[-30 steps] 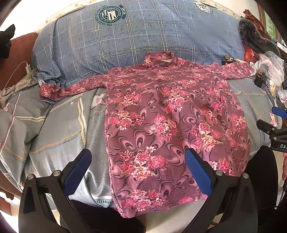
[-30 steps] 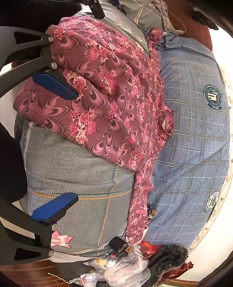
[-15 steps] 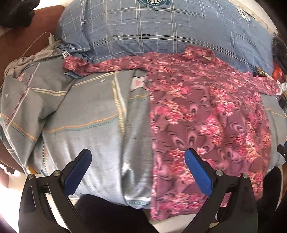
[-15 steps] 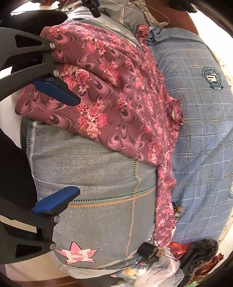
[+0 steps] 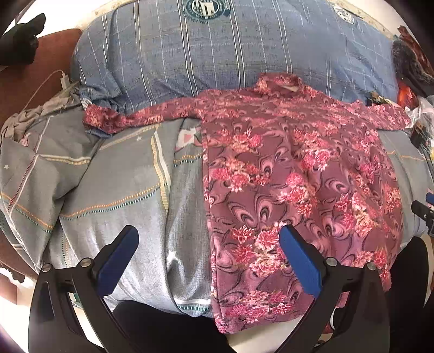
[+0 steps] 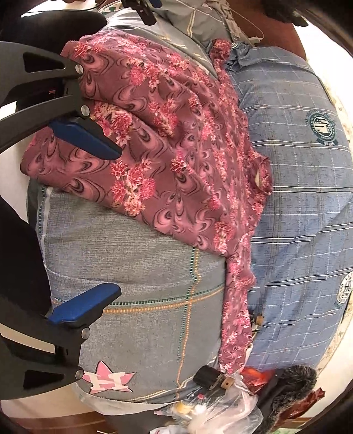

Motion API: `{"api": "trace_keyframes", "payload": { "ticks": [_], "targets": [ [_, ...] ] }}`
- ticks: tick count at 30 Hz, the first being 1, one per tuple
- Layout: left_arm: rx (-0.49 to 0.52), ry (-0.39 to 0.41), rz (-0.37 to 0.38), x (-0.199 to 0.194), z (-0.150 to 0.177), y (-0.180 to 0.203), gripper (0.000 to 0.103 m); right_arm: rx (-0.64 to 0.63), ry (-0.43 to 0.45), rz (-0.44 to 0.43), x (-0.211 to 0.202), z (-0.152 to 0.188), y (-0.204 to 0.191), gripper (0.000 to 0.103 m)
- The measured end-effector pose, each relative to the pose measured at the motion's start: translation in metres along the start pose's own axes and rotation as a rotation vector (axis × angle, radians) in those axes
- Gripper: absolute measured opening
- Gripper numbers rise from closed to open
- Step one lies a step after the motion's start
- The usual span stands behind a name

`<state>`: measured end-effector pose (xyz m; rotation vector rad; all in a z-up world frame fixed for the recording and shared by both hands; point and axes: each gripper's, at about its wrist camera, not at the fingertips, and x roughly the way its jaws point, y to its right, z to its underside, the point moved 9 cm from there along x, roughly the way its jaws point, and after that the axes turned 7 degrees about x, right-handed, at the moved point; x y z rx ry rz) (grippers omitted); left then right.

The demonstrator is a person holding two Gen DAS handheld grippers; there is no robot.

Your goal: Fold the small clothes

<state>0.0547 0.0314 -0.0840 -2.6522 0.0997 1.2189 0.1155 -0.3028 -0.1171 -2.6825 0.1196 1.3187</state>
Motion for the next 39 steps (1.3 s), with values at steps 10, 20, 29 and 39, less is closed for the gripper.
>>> {"api": "trace_keyframes", "payload": {
  "ticks": [10,20,29,39],
  "targets": [
    [-0.021,-0.266,0.133,0.053,0.045,0.031,0.082,-0.083,-0.066,-0.062,0.033,0.031,-0.039,0.048],
    [-0.035,-0.267,0.052,0.048,0.040,-0.008,0.009,0.113,0.062,-0.057,-0.016,-0.012,0.056,0.005],
    [-0.042,-0.234,0.133,0.036,0.015,-0.005,0.022,0.381,-0.030,-0.175,-0.002,-0.017,0.107,0.018],
    [0.037,-0.223,0.134,0.059,-0.045,0.044,0.050,0.292,-0.081,-0.105,0.105,-0.114,0.056,0.043]
  ]
}}
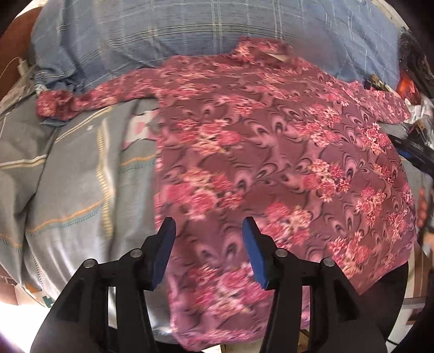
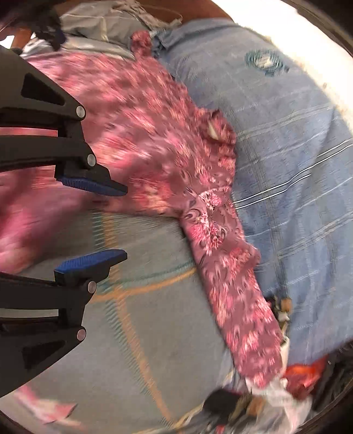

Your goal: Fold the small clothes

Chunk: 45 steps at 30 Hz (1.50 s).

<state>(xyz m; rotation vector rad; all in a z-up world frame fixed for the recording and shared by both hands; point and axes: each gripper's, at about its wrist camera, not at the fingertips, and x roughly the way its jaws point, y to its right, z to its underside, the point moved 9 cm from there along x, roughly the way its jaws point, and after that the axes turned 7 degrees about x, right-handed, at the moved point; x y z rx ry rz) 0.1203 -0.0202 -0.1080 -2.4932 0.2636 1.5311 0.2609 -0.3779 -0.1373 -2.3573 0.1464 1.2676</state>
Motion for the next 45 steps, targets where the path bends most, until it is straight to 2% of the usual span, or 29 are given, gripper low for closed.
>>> {"api": "trace_keyframes", "payload": {
  "ticks": [1,2,4,5,7,9,10,12,13,14,15,16,17,19,21,23,24,25,26,27,29,31,33,35,37,38,39,41,45],
  "targets": [
    [0.009,-0.005,-0.004,0.001,-0.001,0.004,0.050,-0.013,-0.005,0.012,0.011,-0.001,-0.004,0.044],
    [0.026,-0.015,-0.014,0.005,-0.003,0.007,0.050,-0.058,0.034,0.028,0.013,-0.006,-0.012,0.036],
    [0.047,-0.022,-0.035,0.010,-0.007,0.007,0.050,-0.197,0.021,0.018,0.020,-0.005,-0.033,0.003],
    [0.055,-0.019,-0.048,0.012,-0.010,0.005,0.050,-0.234,0.039,0.049,0.018,-0.008,-0.036,0.002],
    [0.052,-0.007,-0.071,0.016,-0.018,-0.002,0.052,-0.222,0.130,0.069,0.000,-0.031,-0.028,0.002],
    [0.014,-0.005,-0.080,0.027,-0.029,-0.008,0.060,-0.088,0.185,0.059,-0.015,-0.060,0.002,0.002],
    [0.003,-0.006,-0.084,0.032,-0.031,-0.009,0.063,-0.045,0.168,0.063,-0.011,-0.067,0.015,0.000],
    [-0.024,-0.018,-0.108,0.049,-0.035,-0.013,0.067,-0.038,0.112,0.181,0.002,-0.071,0.047,0.000],
    [-0.033,0.002,-0.110,0.046,-0.038,-0.013,0.067,-0.039,0.084,0.197,0.003,-0.070,0.054,0.000],
    [-0.028,0.004,-0.100,0.044,-0.041,-0.012,0.067,-0.021,0.079,0.167,-0.003,-0.068,0.057,0.000],
    [-0.023,-0.004,-0.067,0.041,-0.043,-0.010,0.067,0.010,0.103,0.052,-0.018,-0.066,0.052,0.001],
    [-0.033,0.009,-0.041,0.036,-0.046,-0.008,0.067,0.022,0.116,-0.053,-0.031,-0.062,0.046,0.007],
    [-0.047,0.039,-0.025,0.030,-0.051,-0.007,0.067,0.019,0.124,-0.148,-0.045,-0.056,0.036,0.007],
    [-0.060,0.082,-0.012,0.024,-0.060,-0.002,0.073,-0.038,0.135,-0.232,-0.059,-0.037,0.018,0.009],
    [-0.045,0.070,-0.009,0.035,-0.060,0.010,0.073,-0.129,0.066,-0.197,-0.037,-0.006,0.004,0.018],
    [-0.008,0.003,-0.017,0.057,-0.052,0.023,0.075,-0.224,-0.047,-0.067,-0.001,0.027,0.008,0.019],
    [-0.003,0.046,-0.048,0.055,-0.053,0.024,0.078,-0.252,0.027,-0.068,-0.009,0.025,0.005,0.018],
    [0.012,0.070,-0.063,0.050,-0.054,0.025,0.078,-0.272,0.030,-0.061,-0.017,0.022,0.002,0.019],
    [0.041,0.061,-0.055,0.049,-0.053,0.029,0.078,-0.245,0.014,-0.059,-0.024,0.013,0.005,0.016],
    [0.056,0.048,-0.037,0.050,-0.052,0.031,0.078,-0.187,0.045,-0.077,-0.034,-0.007,0.011,0.017],
    [0.055,0.047,-0.020,0.050,-0.053,0.029,0.078,-0.069,0.121,-0.068,-0.057,-0.048,0.039,0.024],
    [0.053,0.051,-0.001,0.048,-0.056,0.027,0.078,0.103,0.191,-0.019,-0.080,-0.101,0.086,0.032],
    [0.047,0.065,0.024,0.047,-0.061,0.029,0.078,0.238,0.247,0.038,-0.102,-0.149,0.134,0.033],
    [0.047,0.074,0.052,0.048,-0.066,0.032,0.078,0.303,0.278,0.104,-0.118,-0.189,0.173,0.036],
    [0.053,0.075,0.067,0.055,-0.074,0.037,0.078,0.337,0.275,0.174,-0.126,-0.217,0.208,0.044],
    [0.056,0.071,0.068,0.059,-0.075,0.040,0.078,0.350,0.260,0.197,-0.125,-0.229,0.220,0.054],
    [0.055,0.070,0.065,0.064,-0.076,0.041,0.084,0.358,0.224,0.213,-0.119,-0.240,0.233,0.058],
    [0.043,0.102,0.054,0.066,-0.078,0.039,0.087,0.350,0.155,0.260,-0.103,-0.258,0.255,0.059],
    [0.036,0.122,0.054,0.070,-0.080,0.037,0.095,0.238,0.104,0.386,-0.069,-0.274,0.260,0.059]
  ]
}}
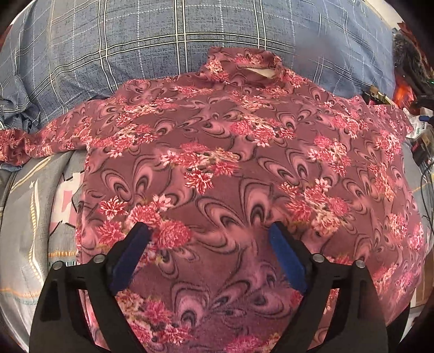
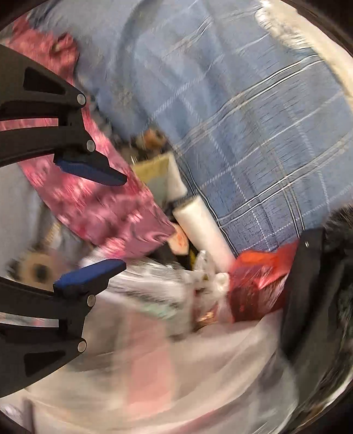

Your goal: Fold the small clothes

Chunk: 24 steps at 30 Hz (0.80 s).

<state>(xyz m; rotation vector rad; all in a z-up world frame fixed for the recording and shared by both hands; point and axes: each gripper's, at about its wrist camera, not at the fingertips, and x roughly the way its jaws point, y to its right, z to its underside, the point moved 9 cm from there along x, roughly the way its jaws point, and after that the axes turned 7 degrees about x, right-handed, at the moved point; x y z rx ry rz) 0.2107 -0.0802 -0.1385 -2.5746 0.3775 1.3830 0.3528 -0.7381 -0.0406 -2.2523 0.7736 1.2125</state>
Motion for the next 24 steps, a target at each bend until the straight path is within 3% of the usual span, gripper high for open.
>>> {"api": "trace_keyframes", "payload": {
  "ticks": [3,6,10,12,13,14,15,20,24],
  "targets": [
    [-0.004,-0.008,-0.008,0.005,0.002,-0.004,0.102,-0.083,-0.024,0.069,0.031,0.005,-0.008,0.064],
    [-0.006,-0.009,-0.005,0.009,0.000,-0.006,0.103,-0.205,-0.072,0.078,0.053,0.014,-0.023,0.068],
    [-0.002,-0.003,-0.010,0.008,0.000,-0.006,0.103,-0.309,-0.160,0.234,0.083,0.032,-0.015,0.065],
    [-0.002,0.001,-0.008,0.008,0.000,-0.007,0.103,-0.336,-0.158,0.229,0.085,0.037,-0.016,0.064],
    [0.000,0.001,-0.007,0.008,0.000,-0.007,0.103,-0.330,-0.157,0.189,0.083,0.040,-0.019,0.051],
    [0.001,0.000,-0.006,0.008,0.000,-0.007,0.103,-0.316,-0.163,0.150,0.082,0.043,-0.021,0.011],
    [0.004,-0.005,-0.002,0.009,-0.001,-0.007,0.103,-0.291,-0.182,0.106,0.078,0.048,-0.022,0.004],
    [-0.008,0.002,0.065,0.008,-0.022,-0.010,0.103,-0.305,-0.067,0.062,0.033,0.053,-0.026,0.001],
    [-0.041,0.065,0.068,0.006,-0.054,-0.020,0.103,-0.193,-0.033,0.066,-0.001,0.046,-0.015,0.002]
  ]
}}
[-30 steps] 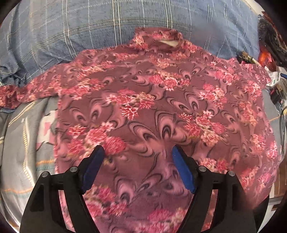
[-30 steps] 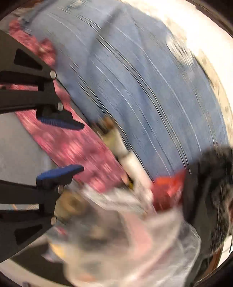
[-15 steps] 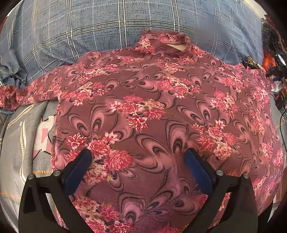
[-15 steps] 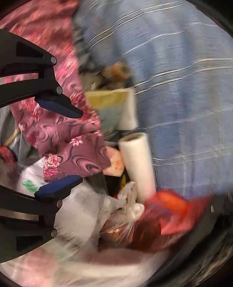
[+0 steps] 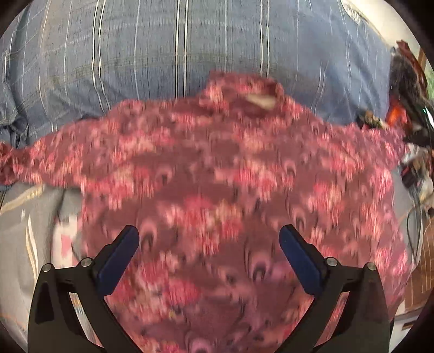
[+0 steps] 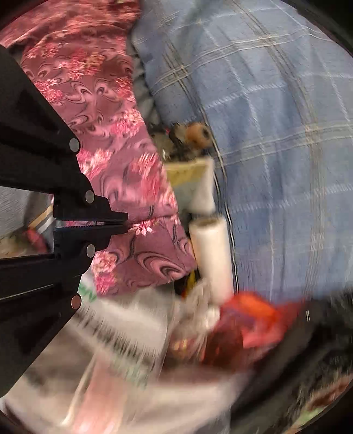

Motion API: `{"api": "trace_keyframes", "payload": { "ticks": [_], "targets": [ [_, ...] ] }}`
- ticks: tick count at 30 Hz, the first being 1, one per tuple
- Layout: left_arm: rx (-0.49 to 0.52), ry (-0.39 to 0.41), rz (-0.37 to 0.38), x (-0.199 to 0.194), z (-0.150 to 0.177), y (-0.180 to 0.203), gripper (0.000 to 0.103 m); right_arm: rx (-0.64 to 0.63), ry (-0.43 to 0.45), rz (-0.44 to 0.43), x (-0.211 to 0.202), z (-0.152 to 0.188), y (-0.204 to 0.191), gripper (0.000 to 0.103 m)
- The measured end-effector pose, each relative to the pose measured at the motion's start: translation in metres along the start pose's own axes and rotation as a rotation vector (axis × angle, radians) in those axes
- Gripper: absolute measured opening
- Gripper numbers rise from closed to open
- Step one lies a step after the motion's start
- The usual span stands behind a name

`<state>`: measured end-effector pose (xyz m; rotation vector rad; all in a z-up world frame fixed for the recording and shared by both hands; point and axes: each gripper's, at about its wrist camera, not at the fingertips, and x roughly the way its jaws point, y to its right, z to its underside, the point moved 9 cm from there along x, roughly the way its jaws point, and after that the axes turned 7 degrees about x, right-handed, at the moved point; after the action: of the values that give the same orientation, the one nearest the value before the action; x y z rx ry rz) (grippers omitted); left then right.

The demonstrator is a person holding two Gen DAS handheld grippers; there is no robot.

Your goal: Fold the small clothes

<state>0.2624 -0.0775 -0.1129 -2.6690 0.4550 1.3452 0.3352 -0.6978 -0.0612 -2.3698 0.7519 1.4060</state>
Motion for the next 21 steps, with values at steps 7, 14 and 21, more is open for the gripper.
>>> {"api": "trace_keyframes", "payload": {
  "ticks": [7,14,21],
  "targets": [
    [-0.095,-0.028,0.046,0.026,0.004,-0.007,0.103,0.008,0.021,0.010,-0.004,-0.016,-0.010,0.004],
    [-0.016,-0.014,-0.012,0.032,0.007,-0.002,0.103,0.071,0.018,0.134,0.040,-0.030,0.019,0.060],
    [0.000,-0.018,-0.034,0.036,0.004,-0.001,0.103,-0.133,-0.033,0.261,0.083,-0.038,0.011,0.080]
  ]
}}
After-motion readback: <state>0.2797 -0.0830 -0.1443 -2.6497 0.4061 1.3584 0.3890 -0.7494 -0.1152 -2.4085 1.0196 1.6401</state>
